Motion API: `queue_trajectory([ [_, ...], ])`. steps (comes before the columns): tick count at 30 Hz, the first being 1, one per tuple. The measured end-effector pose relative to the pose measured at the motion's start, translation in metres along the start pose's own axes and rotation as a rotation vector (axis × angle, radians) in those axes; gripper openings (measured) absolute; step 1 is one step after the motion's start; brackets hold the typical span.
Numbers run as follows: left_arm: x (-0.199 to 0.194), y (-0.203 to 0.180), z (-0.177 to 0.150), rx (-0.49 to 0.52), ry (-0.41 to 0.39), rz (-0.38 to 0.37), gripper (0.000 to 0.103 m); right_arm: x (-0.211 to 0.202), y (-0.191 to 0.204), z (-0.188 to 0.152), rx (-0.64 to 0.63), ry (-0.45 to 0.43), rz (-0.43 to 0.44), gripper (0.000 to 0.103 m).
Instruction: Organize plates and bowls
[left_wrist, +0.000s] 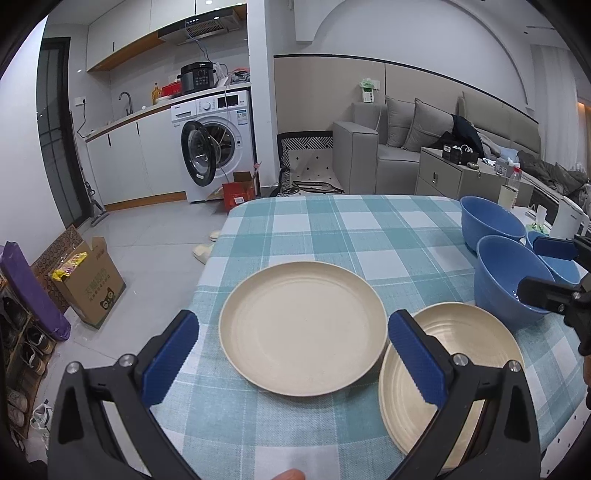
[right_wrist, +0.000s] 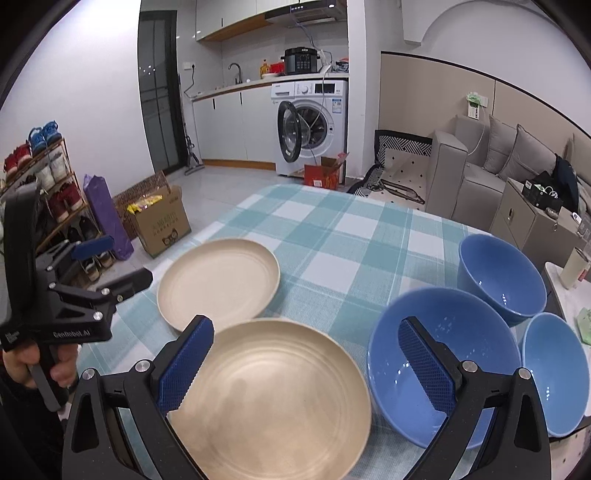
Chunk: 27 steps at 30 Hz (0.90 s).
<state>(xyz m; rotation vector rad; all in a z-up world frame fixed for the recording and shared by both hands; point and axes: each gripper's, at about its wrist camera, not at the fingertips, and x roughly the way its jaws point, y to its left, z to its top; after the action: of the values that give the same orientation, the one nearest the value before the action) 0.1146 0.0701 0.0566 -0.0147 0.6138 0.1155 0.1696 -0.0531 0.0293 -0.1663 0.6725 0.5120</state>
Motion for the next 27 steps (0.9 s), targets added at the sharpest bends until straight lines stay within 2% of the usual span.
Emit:
queue_trajectory([
  [4, -0.004, 0.012, 0.003, -0.031, -0.016, 0.002, 0.103, -0.009, 0.004, 0.014, 0.006, -0.041, 0.015, 0.102],
  [10, -0.002, 0.021, 0.002, -0.046, -0.024, 0.044, 0.103, -0.017, -0.001, 0.033, 0.06, -0.091, 0.072, 0.102],
  [14, 0.005, 0.027, -0.001, -0.053, -0.019, 0.051, 0.103, -0.007, 0.003, 0.041, 0.051, -0.072, 0.035, 0.102],
  [21, 0.027, 0.044, -0.008, -0.089, 0.042, 0.052, 0.103, 0.029, 0.01, 0.048, 0.084, 0.029, 0.099, 0.102],
  [27, 0.038, 0.046, -0.014, -0.083, 0.075, 0.025, 0.102, 0.066, 0.013, 0.044, 0.09, 0.117, 0.092, 0.101],
])
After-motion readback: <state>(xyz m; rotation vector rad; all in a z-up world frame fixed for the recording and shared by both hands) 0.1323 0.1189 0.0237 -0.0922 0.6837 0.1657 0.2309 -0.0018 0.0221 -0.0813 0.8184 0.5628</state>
